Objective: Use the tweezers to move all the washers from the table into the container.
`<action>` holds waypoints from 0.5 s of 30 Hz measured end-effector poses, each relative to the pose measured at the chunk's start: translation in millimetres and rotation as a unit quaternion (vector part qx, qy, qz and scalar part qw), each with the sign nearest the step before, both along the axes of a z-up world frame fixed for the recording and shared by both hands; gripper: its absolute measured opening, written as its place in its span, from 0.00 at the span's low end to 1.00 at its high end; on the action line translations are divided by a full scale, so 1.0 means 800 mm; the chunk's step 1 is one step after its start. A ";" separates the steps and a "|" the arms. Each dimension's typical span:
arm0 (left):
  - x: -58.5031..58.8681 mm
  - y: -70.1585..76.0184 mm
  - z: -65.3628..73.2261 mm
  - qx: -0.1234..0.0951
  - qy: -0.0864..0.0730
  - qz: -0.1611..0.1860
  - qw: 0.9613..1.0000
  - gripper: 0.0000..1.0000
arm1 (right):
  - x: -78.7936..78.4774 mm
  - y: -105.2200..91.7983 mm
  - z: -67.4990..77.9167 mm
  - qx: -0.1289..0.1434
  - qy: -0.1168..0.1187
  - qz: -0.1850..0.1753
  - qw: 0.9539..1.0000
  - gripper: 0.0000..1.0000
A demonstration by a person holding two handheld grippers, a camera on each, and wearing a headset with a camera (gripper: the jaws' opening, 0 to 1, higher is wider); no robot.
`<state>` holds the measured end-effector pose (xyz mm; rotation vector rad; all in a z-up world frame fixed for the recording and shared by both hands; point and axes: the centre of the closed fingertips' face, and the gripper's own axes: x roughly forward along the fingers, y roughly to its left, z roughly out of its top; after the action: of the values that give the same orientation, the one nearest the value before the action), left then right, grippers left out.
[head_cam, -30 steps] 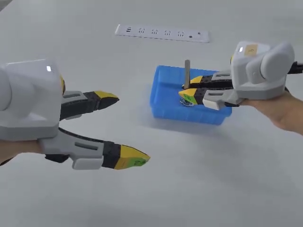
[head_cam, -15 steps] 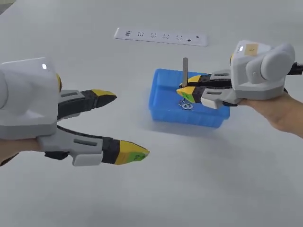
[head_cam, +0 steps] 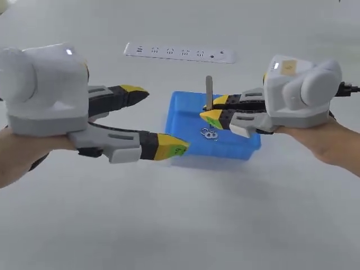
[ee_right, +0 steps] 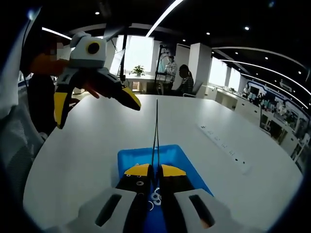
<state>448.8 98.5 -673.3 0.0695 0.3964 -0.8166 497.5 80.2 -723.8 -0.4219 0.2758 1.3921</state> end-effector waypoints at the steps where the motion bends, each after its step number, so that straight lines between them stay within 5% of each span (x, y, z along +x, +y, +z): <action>1: 0.002 -0.008 0.004 0.003 -0.004 -0.007 1.000 0.80 | -0.001 0.000 0.001 0.000 -0.002 0.002 1.000 0.07; 7: 0.019 -0.037 0.027 0.011 -0.028 -0.054 0.998 0.73 | -0.016 0.000 0.019 -0.001 -0.014 0.019 1.000 0.07; 15: 0.015 -0.054 0.041 0.027 -0.041 -0.087 0.995 0.69 | -0.037 -0.008 0.034 -0.008 -0.016 0.036 0.999 0.07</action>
<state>460.4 55.2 -640.3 0.1897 0.3387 -0.9708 468.1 73.8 -696.2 -0.4708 0.2481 1.4539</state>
